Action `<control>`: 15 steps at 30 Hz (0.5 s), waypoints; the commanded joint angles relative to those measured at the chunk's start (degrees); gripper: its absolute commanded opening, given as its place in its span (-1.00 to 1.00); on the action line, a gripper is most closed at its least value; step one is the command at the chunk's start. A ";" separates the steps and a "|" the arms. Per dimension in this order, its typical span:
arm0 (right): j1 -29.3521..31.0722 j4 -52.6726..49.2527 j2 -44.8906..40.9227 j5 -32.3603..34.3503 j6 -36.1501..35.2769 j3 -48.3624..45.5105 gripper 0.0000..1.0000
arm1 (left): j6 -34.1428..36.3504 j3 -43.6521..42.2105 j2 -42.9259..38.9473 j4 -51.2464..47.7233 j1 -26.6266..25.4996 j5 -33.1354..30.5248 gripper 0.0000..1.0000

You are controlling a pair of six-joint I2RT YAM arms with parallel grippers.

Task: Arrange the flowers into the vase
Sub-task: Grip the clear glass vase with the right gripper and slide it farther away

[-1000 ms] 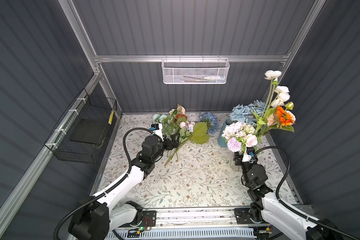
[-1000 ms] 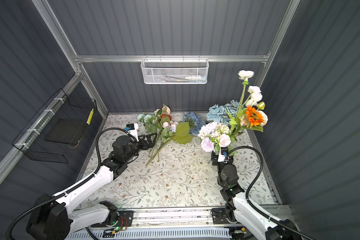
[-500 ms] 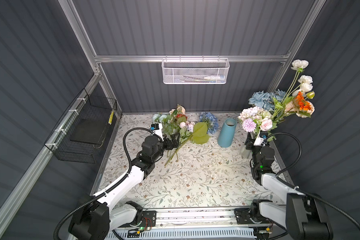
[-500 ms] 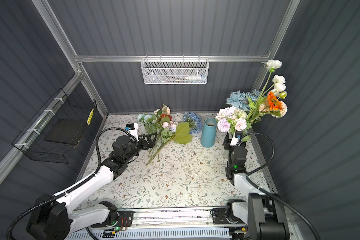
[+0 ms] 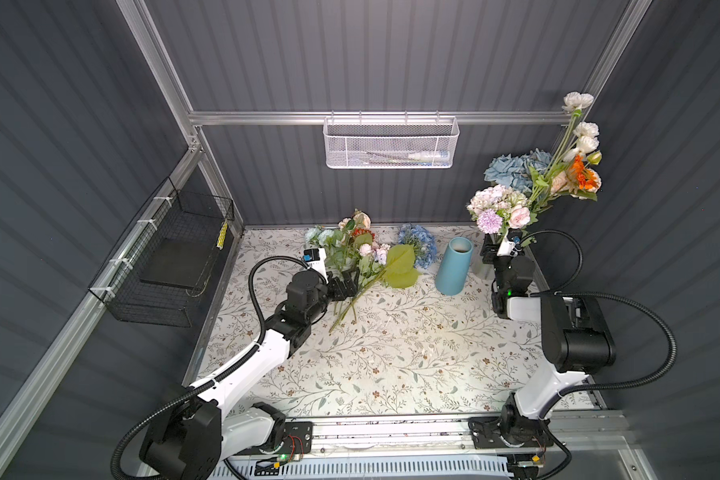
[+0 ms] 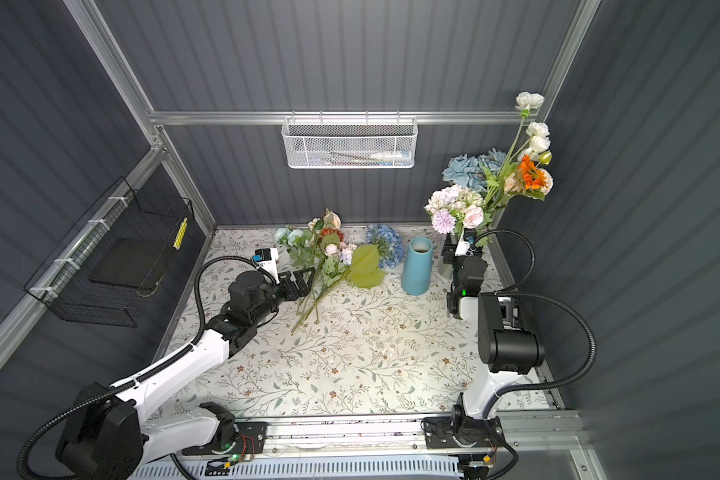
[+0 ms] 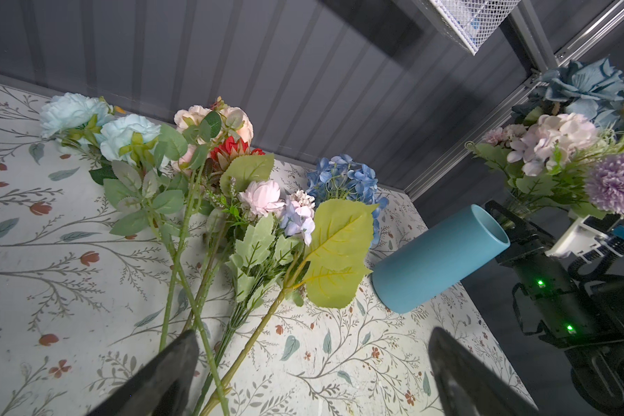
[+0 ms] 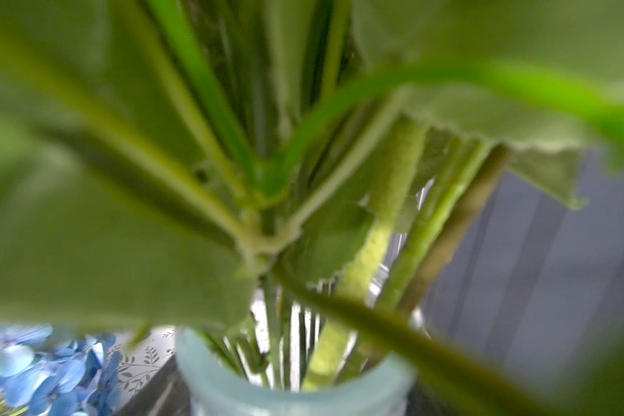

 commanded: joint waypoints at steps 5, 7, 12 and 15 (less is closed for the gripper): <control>-0.47 10.82 3.22 -2.16 1.01 5.35 -0.44 | 1.45 2.18 0.41 -0.49 0.27 -1.82 0.99; -0.41 11.25 4.09 -2.60 0.55 5.18 -0.43 | 1.44 2.46 0.88 -0.49 0.28 -1.82 0.99; -0.47 12.80 5.44 -2.81 0.52 3.53 -0.40 | 1.44 3.21 2.06 -0.49 0.26 -1.30 0.99; -0.30 12.81 5.96 -3.10 0.54 2.67 -0.36 | 1.42 3.78 2.82 -0.50 0.32 -0.72 0.99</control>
